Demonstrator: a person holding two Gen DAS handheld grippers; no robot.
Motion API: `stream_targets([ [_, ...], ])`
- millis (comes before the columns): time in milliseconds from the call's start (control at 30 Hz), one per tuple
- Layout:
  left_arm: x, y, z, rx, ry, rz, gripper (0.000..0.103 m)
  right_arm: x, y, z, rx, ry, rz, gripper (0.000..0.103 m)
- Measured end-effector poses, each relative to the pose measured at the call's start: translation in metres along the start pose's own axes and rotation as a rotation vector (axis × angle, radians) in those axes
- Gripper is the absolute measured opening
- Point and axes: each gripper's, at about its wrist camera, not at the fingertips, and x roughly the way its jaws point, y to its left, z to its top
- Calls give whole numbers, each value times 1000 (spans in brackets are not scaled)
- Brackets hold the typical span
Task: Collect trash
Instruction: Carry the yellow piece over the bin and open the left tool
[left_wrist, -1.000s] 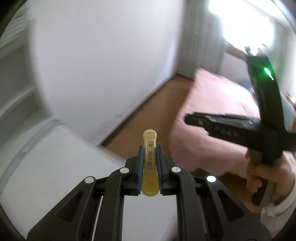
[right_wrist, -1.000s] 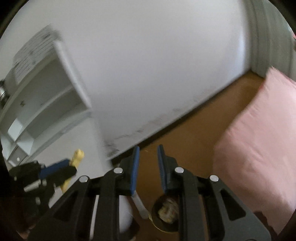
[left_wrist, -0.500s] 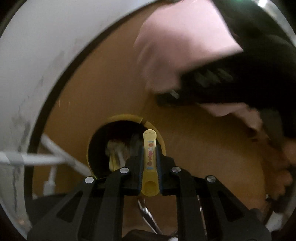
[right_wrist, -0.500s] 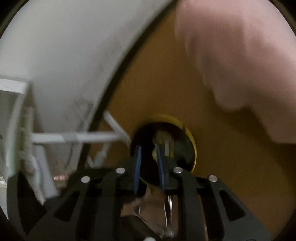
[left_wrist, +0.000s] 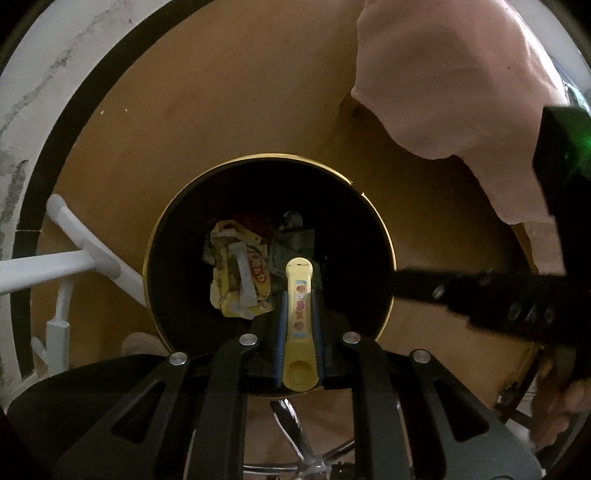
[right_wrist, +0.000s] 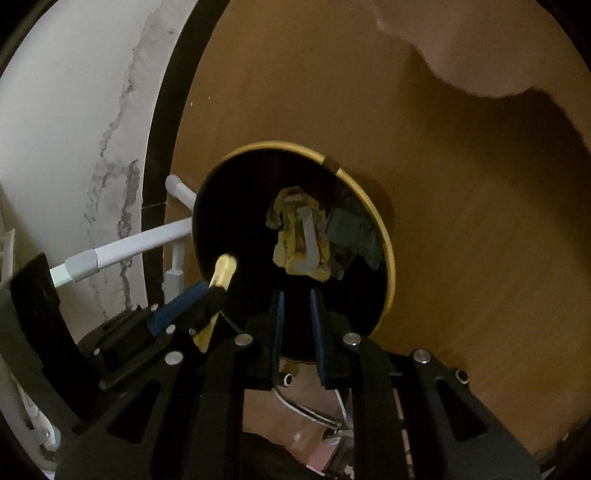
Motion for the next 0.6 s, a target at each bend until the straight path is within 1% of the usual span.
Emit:
stream_targets([
  [67, 0, -6, -2, -9, 9, -12, 12, 11, -1, 0, 9, 16, 7, 15],
  [133, 2, -6, -2, -8, 0, -10, 13, 19, 3, 0, 8, 29, 12, 15],
  [167, 1, -7, -2, -3, -11, 1, 23, 20, 3, 0, 10, 34, 19, 15],
  [200, 1, -8, -3, -5, -15, 16, 28, 22, 3, 1, 21, 42, 30, 15],
  [233, 2, -5, -2, -25, -11, 46, 44, 20, 1, 0, 37, 40, 18, 15],
  [267, 3, -2, -2, -51, -1, 61, 71, 17, -3, 1, 59, 32, 2, 16],
  [300, 5, 5, 0, -97, 29, 55, 86, 12, -8, 3, 88, 24, -4, 21],
  [333, 5, 11, -2, -136, 34, 9, 95, 5, -14, 5, 117, 17, -11, 61],
  [367, 3, 13, -3, -156, 26, -12, 95, -8, -19, 6, 140, -18, -32, 95],
  [400, 0, 13, -5, -161, 17, -20, 95, -28, -21, 6, 133, -99, -71, 96],
  [433, -5, 7, -7, -141, 4, -21, 95, -48, -21, 7, 110, -167, -151, 96],
  [467, -9, 1, -9, -122, -7, -24, 95, -61, -20, 6, 97, -202, -207, 96],
  [500, -17, -10, -10, -92, -23, -32, 95, -86, -20, 4, 91, -265, -272, 96],
  [533, -26, -21, -10, -67, -40, -49, 95, -116, -19, -1, 99, -354, -332, 96],
  [567, -40, -36, -11, -40, -66, -72, 95, -139, -18, -5, 110, -425, -378, 95],
  [600, -58, -52, -13, -10, -100, -96, 95, -173, -15, -13, 127, -527, -445, 95],
])
